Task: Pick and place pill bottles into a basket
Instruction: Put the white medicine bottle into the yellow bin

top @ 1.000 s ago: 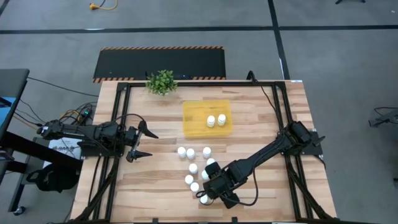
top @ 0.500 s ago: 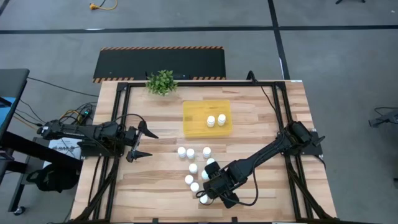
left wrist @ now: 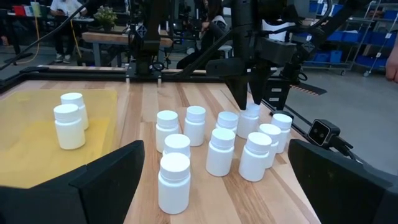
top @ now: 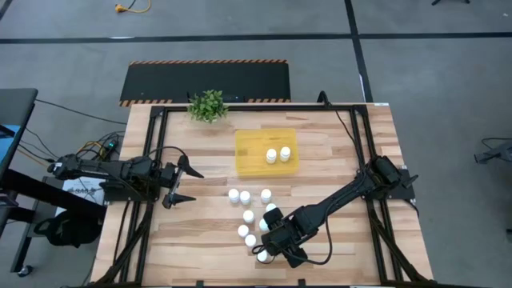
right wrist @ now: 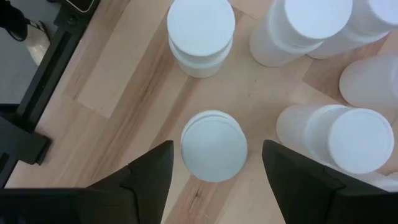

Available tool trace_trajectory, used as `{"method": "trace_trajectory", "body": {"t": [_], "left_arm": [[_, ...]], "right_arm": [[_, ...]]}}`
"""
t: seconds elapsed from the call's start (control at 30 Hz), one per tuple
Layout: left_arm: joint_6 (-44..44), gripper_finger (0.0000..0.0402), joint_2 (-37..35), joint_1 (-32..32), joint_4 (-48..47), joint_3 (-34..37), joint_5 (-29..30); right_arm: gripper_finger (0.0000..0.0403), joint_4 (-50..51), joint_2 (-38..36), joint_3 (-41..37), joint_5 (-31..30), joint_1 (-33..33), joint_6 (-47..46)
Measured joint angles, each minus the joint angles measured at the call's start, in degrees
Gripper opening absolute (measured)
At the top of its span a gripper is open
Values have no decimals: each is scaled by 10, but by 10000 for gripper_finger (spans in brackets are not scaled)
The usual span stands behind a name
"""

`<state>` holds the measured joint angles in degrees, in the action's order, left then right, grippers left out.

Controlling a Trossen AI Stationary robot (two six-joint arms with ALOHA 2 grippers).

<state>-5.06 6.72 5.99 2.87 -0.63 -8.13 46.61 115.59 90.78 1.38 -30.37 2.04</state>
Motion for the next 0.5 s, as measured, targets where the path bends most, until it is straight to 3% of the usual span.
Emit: {"method": "trace_trajectory", "body": {"t": [0.5], "left_arm": [[0,386,0,0,0,0,0]], "right_arm": [[240,0,0,0,1,0,0]]}}
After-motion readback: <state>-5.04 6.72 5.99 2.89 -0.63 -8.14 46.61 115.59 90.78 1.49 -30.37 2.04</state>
